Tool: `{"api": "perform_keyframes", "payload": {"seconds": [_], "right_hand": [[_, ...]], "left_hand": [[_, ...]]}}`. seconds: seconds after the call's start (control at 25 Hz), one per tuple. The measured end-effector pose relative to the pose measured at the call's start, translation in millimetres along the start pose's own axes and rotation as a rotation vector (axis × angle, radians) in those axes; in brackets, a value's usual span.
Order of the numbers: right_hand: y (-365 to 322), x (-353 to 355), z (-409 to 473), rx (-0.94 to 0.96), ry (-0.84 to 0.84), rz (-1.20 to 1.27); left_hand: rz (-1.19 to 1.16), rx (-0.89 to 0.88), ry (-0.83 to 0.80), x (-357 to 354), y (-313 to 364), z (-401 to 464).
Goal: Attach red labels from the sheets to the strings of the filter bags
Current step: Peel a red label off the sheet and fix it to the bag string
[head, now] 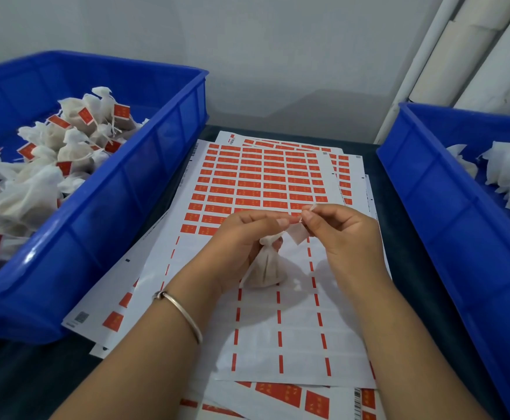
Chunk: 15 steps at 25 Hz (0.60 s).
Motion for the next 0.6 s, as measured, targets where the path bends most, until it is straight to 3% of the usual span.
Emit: {"api": "perform_keyframes", "payload": {"seconds": [0.4,0.6], "right_hand": [[-0.2,-0.1,0.6,0.017,-0.025,0.005],[1.5,-1.1,0.5,0.018,-0.049,0.019]], "left_hand": [[0.072,0.064,0.036,1.7,-1.0,2.9],[0.087,0.226,0.013,1.8,-4.7,3.3]]}}
Point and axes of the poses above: each hand's wrist, its own z-axis towards the middle knuckle, its own x-axis out of the back of the hand, y = z × x, the point moved 3 cm from there along z, towards the middle knuckle, and after that the axes turned 3 degrees about z, right-handed, at the moved point
